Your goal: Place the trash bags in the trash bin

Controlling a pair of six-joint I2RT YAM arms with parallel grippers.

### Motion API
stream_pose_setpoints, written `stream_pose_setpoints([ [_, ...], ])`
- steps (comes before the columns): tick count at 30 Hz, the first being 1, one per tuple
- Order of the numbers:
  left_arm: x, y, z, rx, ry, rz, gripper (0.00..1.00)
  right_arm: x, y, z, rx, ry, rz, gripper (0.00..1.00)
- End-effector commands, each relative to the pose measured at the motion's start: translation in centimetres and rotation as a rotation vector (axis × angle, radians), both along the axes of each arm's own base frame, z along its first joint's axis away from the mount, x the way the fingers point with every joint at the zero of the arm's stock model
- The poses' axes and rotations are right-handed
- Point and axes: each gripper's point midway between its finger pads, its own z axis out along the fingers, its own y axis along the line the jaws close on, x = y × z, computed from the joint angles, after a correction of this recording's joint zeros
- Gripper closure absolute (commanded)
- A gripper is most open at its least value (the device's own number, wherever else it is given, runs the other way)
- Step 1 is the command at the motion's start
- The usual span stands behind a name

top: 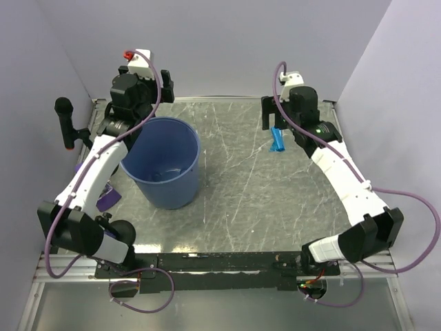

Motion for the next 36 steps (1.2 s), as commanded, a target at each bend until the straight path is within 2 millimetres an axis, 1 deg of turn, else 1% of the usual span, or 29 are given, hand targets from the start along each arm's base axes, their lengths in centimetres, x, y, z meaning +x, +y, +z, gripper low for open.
stream_pose_setpoints([
  [1, -3.1, 0.9, 5.8, -0.013, -0.155, -0.001, 0.03, 0.2, 3.8, 2.6, 0.077, -0.028, 0.134, 0.01],
  [3, -4.1, 1.8, 5.1, 0.002, -0.123, 0.029, 0.03, -0.4, 7.0, 3.4, 0.112, -0.025, 0.277, 0.01],
  [5, -5.1, 2.5, 4.0, 0.011, -0.088, 0.049, 0.03, -1.5, 10.6, 4.4, 0.124, -0.028, 0.433, 0.01],
  [6, -5.7, 2.7, 3.3, 0.018, -0.065, 0.051, 0.03, -1.6, 11.9, 4.5, 0.123, -0.025, 0.453, 0.01],
  [7, -6.4, 3.0, 3.0, 0.021, -0.055, 0.054, 0.03, -1.4, 13.2, 4.3, 0.123, -0.016, 0.450, 0.01],
  [9, -7.3, 3.3, 1.9, 0.020, -0.021, 0.055, 0.03, -1.5, 15.7, 4.3, 0.158, 0.009, 0.450, 0.03],
  [10, -7.8, 3.4, 1.5, 0.012, -0.010, 0.054, 0.03, -1.7, 17.1, 4.0, 0.160, 0.013, 0.451, 0.05],
  [13, -8.9, 3.4, 0.8, -0.022, 0.011, 0.040, 0.03, -1.2, 19.5, 2.7, 0.138, 0.022, 0.417, 0.09],
  [15, -9.5, 3.5, 0.9, -0.041, 0.011, 0.027, 0.03, -1.1, 20.8, 0.8, 0.081, 0.046, 0.392, 0.10],
  [18, -10.1, 4.4, 1.2, -0.061, 0.011, 0.039, 0.03, -1.0, 21.8, -1.6, 0.040, 0.090, 0.400, 0.10],
  [21, -10.8, 4.7, 1.4, -0.064, 0.004, 0.043, 0.03, -1.3, 22.7, -3.5, 0.045, 0.146, 0.437, 0.10],
  [23, -11.0, 4.6, 1.0, -0.070, 0.011, 0.037, 0.03, -1.7, 23.4, -3.9, 0.076, 0.176, 0.454, 0.11],
  [24, -11.2, 4.6, 1.0, -0.075, 0.012, 0.036, 0.03, -2.0, 23.8, -3.2, 0.114, 0.176, 0.466, 0.12],
  [28, -11.8, 4.5, -0.1, -0.071, 0.038, 0.025, 0.03, -1.7, 23.0, 0.7, 0.137, 0.065, 0.446, 0.13],
  [30, -12.3, 4.9, -1.3, -0.059, 0.076, 0.038, 0.03, -2.2, 22.8, 2.6, 0.155, 0.034, 0.463, 0.13],
  [32, -13.2, 5.4, -2.7, -0.040, 0.120, 0.055, 0.03, -3.4, 23.1, 4.2, 0.188, 0.027, 0.520, 0.13],
  [34, -14.5, 5.7, -4.0, -0.021, 0.157, 0.055, 0.03, -4.7, 24.0, 4.7, 0.209, 0.049, 0.587, 0.14],
  [36, -15.4, 5.8, -5.0, -0.015, 0.177, 0.048, 0.03, -5.3, 24.8, 3.9, 0.187, 0.072, 0.624, 0.14],
])
